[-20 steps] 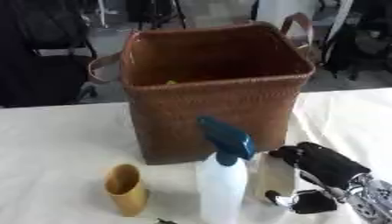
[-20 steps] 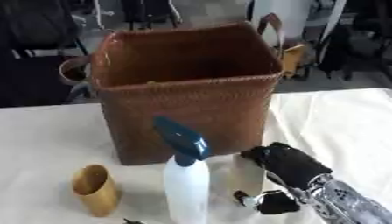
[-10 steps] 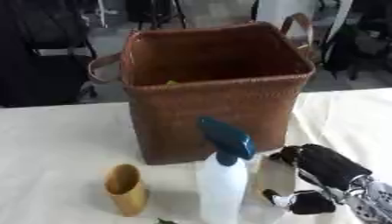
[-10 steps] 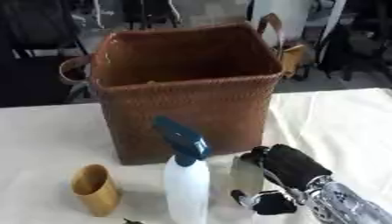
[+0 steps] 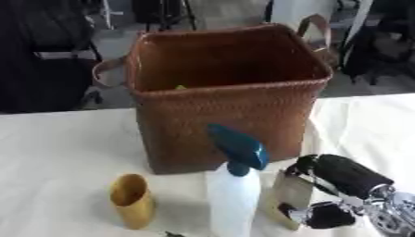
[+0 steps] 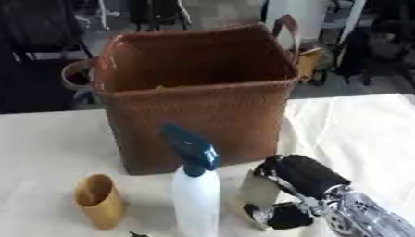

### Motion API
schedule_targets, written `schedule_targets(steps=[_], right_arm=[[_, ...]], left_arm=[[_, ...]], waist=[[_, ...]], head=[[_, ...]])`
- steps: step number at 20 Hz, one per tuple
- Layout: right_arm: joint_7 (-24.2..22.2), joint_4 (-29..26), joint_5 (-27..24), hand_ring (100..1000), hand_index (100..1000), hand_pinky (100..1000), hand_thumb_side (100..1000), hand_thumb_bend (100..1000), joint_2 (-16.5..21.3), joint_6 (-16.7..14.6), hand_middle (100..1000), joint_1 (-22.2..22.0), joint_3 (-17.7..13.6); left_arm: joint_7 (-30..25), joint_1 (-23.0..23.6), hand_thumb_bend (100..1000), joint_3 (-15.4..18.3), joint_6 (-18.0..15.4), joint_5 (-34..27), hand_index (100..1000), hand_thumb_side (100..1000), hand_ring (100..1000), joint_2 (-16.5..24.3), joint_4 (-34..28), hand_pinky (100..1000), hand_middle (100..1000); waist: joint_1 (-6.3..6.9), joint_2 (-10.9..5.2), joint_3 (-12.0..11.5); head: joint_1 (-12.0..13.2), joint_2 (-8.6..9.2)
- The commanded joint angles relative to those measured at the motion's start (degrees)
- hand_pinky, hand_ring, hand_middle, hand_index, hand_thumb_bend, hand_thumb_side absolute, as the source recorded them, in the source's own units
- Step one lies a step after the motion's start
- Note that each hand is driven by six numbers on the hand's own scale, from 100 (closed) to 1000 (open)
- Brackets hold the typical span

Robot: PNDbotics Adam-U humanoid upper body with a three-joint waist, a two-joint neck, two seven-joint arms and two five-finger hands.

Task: Pick up objects on the table and place them in the box.

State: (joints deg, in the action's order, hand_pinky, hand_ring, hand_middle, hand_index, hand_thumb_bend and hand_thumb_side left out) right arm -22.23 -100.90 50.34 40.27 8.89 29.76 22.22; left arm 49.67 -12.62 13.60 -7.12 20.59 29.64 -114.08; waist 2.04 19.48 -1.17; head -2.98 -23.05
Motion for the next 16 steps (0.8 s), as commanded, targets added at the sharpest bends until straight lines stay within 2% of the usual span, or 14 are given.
schedule_targets(steps=[1, 2, 8, 15, 16], right_arm=[[-0.78, -0.64, -0.56, 466, 846, 817, 633, 481, 1.27, -0.08, 693, 0.48, 0.00], [-1.10, -0.39, -0.26, 495, 867, 834, 619, 537, 1.34, -0.23, 709, 0.47, 0.07], [-2.14, 1.21, 1.43, 504, 863, 841, 569, 604, 1.10, -0.87, 718, 0.59, 0.24], [-1.51, 1.91, 2.18, 465, 826, 824, 513, 589, 0.86, -0.43, 686, 0.76, 0.55], [-1.30, 1.99, 2.23, 442, 787, 814, 513, 569, 0.82, -0.27, 656, 0.79, 0.48]], left_arm=[[0.11, -0.75, 100, 0.29, 0.01, -0.06, 686, 912, 732, 1.14, -0.51, 741, 768], [0.10, -0.77, 100, 0.29, 0.00, -0.07, 686, 910, 732, 1.15, -0.51, 740, 767], [0.13, -0.97, 100, 0.29, -0.05, -0.20, 686, 907, 731, 1.11, -0.51, 738, 768], [0.10, -1.10, 100, 0.27, -0.08, -0.27, 686, 902, 731, 1.10, -0.51, 732, 768], [0.10, -1.11, 100, 0.27, -0.08, -0.28, 686, 903, 731, 1.10, -0.51, 732, 768]], waist=[[0.03, -1.04, -0.17], [0.03, -1.01, -0.24], [0.11, -0.85, -0.42], [0.10, -0.70, -0.53], [0.08, -0.70, -0.53]], head=[[-0.03, 0.59], [-0.05, 0.57], [-0.15, 0.69], [-0.29, 0.95], [-0.31, 0.97]])
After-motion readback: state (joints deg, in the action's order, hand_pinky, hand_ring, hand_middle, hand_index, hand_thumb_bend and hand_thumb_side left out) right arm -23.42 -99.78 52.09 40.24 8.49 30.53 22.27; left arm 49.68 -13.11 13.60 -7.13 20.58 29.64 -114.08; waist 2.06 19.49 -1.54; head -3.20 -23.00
